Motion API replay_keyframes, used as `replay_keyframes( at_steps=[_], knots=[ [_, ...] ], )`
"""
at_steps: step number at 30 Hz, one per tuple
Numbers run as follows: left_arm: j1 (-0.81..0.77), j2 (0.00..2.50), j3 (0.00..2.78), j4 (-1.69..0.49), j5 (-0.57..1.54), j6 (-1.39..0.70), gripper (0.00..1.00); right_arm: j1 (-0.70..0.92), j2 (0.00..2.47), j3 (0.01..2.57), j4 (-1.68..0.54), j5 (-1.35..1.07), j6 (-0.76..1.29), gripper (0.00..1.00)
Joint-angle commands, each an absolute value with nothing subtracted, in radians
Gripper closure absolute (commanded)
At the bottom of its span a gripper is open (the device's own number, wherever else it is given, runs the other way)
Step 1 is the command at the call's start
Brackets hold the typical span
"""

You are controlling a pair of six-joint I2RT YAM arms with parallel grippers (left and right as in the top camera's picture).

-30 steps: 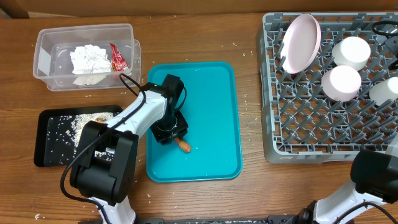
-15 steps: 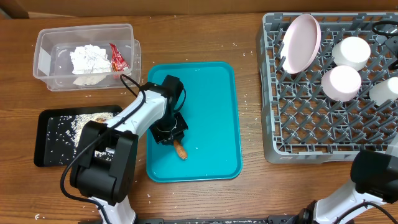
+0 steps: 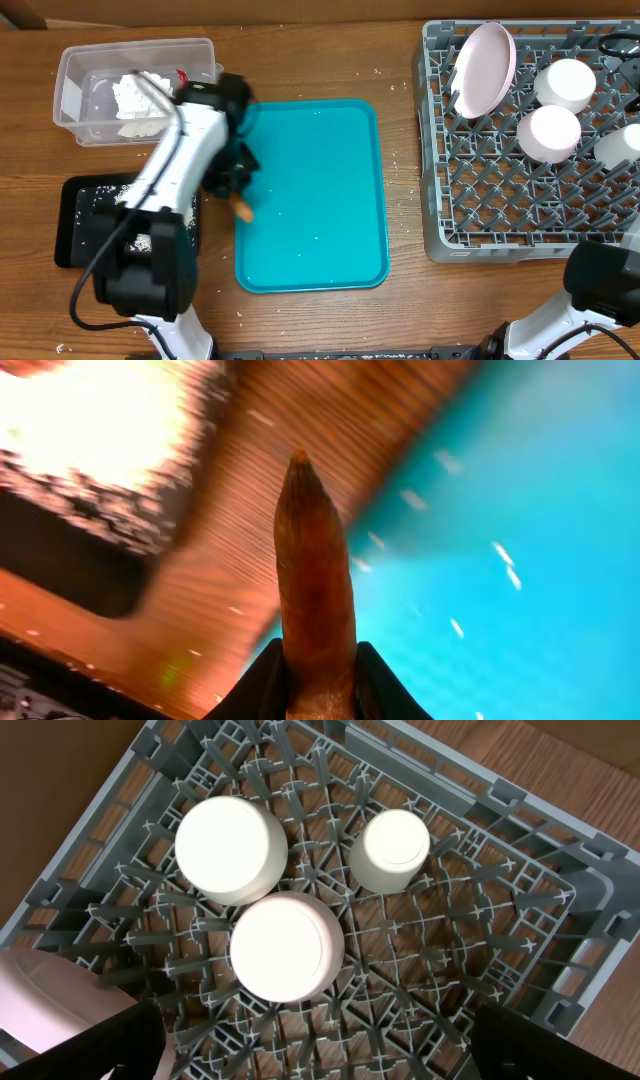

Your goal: Sort waste into correct bins and load items into the dishwasher

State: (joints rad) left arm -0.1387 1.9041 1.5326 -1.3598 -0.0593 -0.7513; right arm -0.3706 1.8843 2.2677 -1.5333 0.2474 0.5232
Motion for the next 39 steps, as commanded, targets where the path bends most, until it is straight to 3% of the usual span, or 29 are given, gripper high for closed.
replay_keyframes(
  at_steps=[1, 13, 33, 39],
  knots=[
    [0.004, 1.9, 1.555, -1.369, -0.118, -0.737, 0.8, -0.371, 1.882, 2.265, -1.528, 0.257, 0.528, 0.0],
    [0.323, 1.9, 1.538, -1.349, -0.101, -0.808, 0.78, -0.371, 1.882, 2.265, -1.528, 0.257, 0.528, 0.0],
    [0.383, 1.9, 1.467, -1.268, -0.078, -0.846, 0.74, -0.371, 1.882, 2.265, -1.528, 0.257, 0.528, 0.0],
    [0.383, 1.9, 1.444, -1.272, -0.078, -0.814, 0.67, -0.371, 1.882, 2.265, -1.528, 0.257, 0.528, 0.0]
  ],
)
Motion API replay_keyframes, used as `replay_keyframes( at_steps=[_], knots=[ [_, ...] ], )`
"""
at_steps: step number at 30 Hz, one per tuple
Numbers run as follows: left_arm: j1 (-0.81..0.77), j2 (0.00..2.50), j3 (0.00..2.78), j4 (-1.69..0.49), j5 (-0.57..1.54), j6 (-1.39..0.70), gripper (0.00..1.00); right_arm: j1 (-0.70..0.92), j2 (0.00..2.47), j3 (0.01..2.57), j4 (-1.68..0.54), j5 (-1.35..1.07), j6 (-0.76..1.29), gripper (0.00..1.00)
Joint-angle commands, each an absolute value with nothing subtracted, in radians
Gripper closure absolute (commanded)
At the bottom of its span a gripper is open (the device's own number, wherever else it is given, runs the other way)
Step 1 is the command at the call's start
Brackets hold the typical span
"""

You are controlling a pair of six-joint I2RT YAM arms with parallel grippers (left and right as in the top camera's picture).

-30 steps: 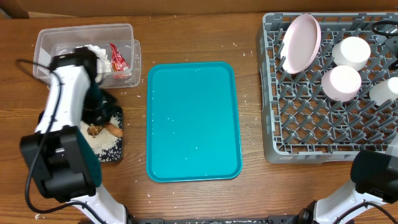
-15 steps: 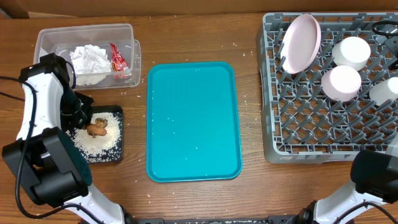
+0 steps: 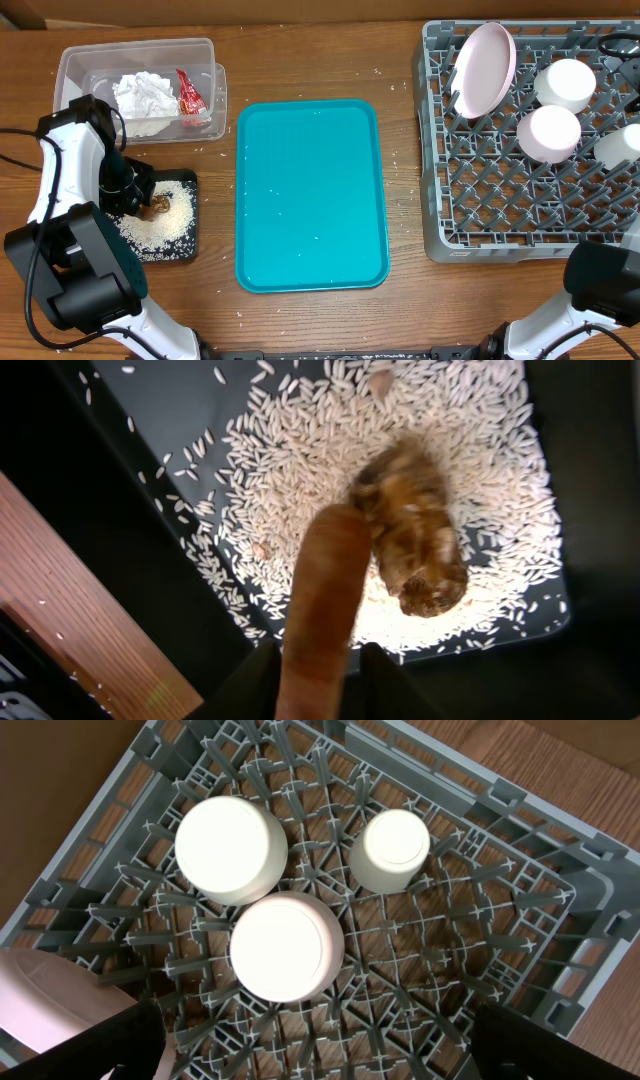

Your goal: Sort waste into correct bins and load items into the dishwasher

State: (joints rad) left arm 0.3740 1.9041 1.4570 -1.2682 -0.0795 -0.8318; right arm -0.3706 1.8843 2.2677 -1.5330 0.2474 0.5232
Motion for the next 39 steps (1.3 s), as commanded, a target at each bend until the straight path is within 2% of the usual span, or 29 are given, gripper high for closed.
replay_keyframes(
  at_steps=[1, 12, 17, 23, 30, 31, 32, 35, 39],
  knots=[
    [0.383, 1.9, 1.444, -1.274, -0.077, -0.796, 0.64, -0.371, 1.882, 2.265, -1.528, 0.257, 0.528, 0.0],
    [0.385, 1.816, 1.477, -1.298, -0.03, -0.731, 0.61, -0.371, 1.882, 2.265, -1.528, 0.257, 0.528, 0.0],
    [0.382, 1.604, 1.477, -1.309, 0.074, -0.66, 0.59, -0.371, 1.882, 2.265, -1.528, 0.257, 0.528, 0.0],
    [0.321, 1.396, 1.46, -1.405, 0.083, -0.573, 0.58, -0.371, 1.882, 2.265, -1.528, 0.257, 0.528, 0.0],
    [0.175, 1.09, 1.286, -1.393, 0.097, -0.649, 0.57, -0.371, 1.882, 2.265, -1.528, 0.257, 0.528, 0.0],
    [0.157, 1.041, 1.245, -1.386, 0.097, -0.691, 0.39, -0.371, 1.882, 2.265, -1.528, 0.257, 0.528, 0.0],
    [0.145, 1.005, 1.212, -1.386, 0.098, -0.733, 0.0, -0.371, 1.882, 2.265, -1.528, 0.257, 0.528, 0.0],
    [0.13, 0.91, 1.119, -1.396, 0.109, -0.828, 0.0, -0.371, 1.882, 2.265, -1.528, 0.257, 0.528, 0.0],
    [0.13, 0.862, 1.071, -1.41, 0.101, -0.831, 0.0, -0.371, 1.882, 2.265, -1.528, 0.257, 0.528, 0.0]
  ],
)
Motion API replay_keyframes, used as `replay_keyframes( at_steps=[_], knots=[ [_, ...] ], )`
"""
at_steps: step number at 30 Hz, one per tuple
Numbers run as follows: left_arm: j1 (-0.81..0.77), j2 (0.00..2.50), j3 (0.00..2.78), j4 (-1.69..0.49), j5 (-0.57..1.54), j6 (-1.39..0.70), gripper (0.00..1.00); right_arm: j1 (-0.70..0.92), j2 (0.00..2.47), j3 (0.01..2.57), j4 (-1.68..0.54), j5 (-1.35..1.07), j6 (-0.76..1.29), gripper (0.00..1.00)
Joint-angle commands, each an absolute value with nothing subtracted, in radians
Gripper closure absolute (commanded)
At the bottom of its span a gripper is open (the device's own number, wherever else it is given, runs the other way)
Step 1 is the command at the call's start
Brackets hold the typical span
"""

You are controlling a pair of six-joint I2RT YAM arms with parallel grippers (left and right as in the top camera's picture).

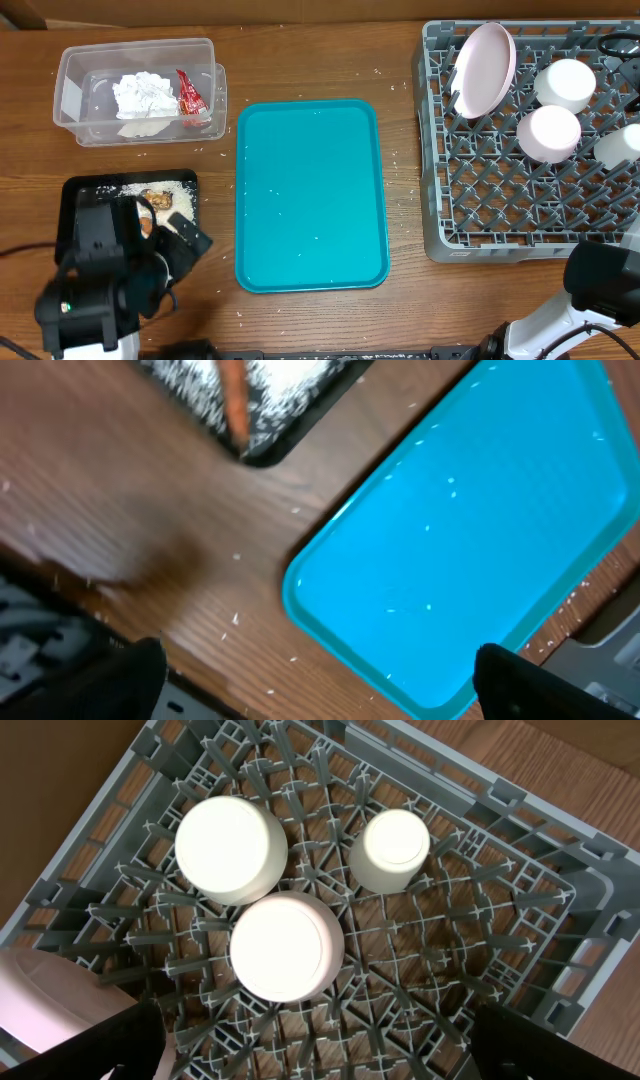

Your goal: Sort waste into correct bins and load items into the dishwasher

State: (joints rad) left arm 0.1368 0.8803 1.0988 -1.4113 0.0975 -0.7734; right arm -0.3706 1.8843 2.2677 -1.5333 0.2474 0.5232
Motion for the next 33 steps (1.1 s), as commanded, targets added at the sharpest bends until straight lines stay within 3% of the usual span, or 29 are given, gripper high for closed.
replay_keyframes(
  at_steps=[1, 12, 16, 20, 26, 33],
  knots=[
    [0.13, 0.864, 1.069, -1.41, 0.101, -0.831, 0.0, -0.371, 1.882, 2.265, -1.528, 0.257, 0.528, 0.0],
    [0.13, 0.879, 1.069, -1.47, 0.104, -0.825, 0.0, -0.371, 1.882, 2.265, -1.528, 0.257, 0.528, 0.0],
    [0.123, 0.881, 1.061, -1.383, 0.107, -0.614, 0.0, -0.371, 1.882, 2.265, -1.528, 0.257, 0.528, 0.0],
    [0.036, 0.875, 1.003, -1.16, 0.132, -0.348, 0.0, -0.371, 1.882, 2.265, -1.528, 0.257, 0.528, 0.0],
    [-0.115, 0.752, 0.729, -0.63, 0.132, -0.02, 0.0, -0.371, 1.882, 2.265, -1.528, 0.257, 0.528, 0.0],
    [-0.11, 0.61, 0.421, -0.221, 0.131, 0.006, 0.0, -0.371, 1.882, 2.265, -1.528, 0.257, 0.528, 0.0]
  ],
)
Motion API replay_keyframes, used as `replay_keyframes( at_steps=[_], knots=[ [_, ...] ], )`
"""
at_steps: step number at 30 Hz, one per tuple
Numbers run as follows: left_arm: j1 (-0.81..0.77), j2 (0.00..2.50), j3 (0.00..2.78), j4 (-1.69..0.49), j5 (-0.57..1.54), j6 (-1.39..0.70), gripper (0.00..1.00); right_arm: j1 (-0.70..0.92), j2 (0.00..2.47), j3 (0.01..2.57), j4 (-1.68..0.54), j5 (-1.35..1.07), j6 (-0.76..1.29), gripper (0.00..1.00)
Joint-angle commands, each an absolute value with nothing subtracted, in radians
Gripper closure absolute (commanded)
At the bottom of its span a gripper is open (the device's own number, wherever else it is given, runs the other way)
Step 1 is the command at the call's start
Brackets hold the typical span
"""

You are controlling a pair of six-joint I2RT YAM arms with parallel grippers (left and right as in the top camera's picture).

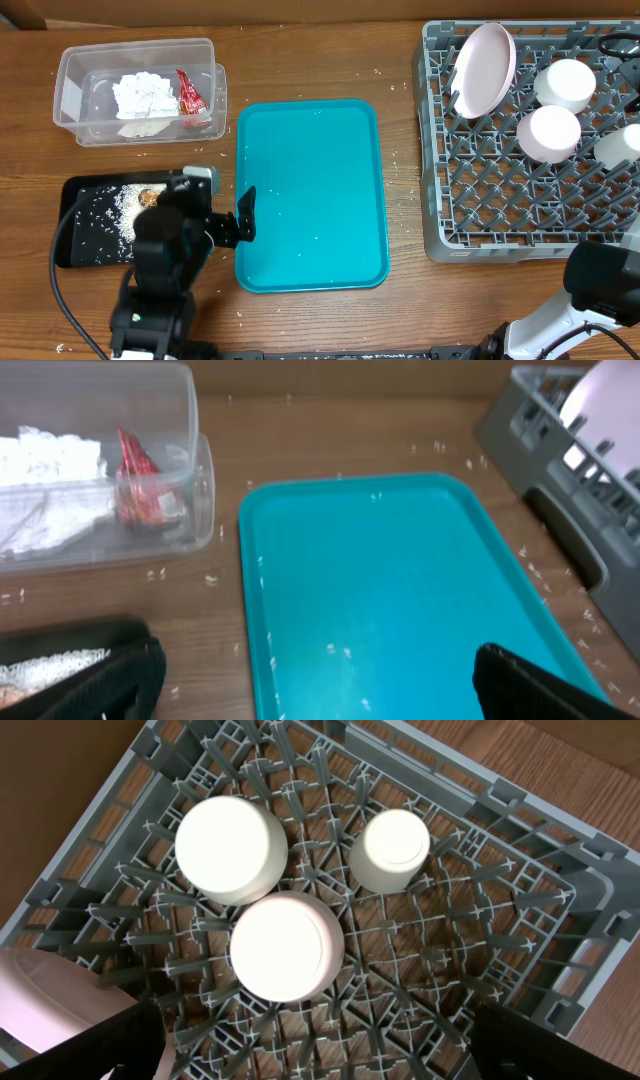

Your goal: Sort waste into correct bins and load items into the dishwasher

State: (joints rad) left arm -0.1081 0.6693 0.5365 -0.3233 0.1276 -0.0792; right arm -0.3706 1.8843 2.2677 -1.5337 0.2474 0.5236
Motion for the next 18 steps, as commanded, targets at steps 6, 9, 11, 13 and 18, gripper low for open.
replay_keyframes(
  at_steps=[6, 9, 11, 13, 18],
  knots=[
    [-0.11, 0.471, 0.228, 0.016, 0.123, 0.031, 0.0, -0.371, 1.882, 2.265, -1.528, 0.257, 0.528, 0.0],
    [-0.11, 0.402, 0.197, 0.016, 0.12, 0.031, 0.0, -0.371, 1.882, 2.265, -1.528, 0.257, 0.528, 0.0],
    [-0.11, 0.322, 0.161, 0.016, 0.097, 0.031, 0.0, -0.371, 1.882, 2.265, -1.528, 0.257, 0.528, 0.0],
    [-0.11, 0.274, 0.135, 0.017, 0.071, 0.031, 0.0, -0.371, 1.882, 2.265, -1.528, 0.257, 0.528, 0.0],
    [-0.11, 0.144, 0.059, 0.017, 0.059, 0.031, 0.0, -0.371, 1.882, 2.265, -1.528, 0.257, 0.528, 0.0]
  ],
)
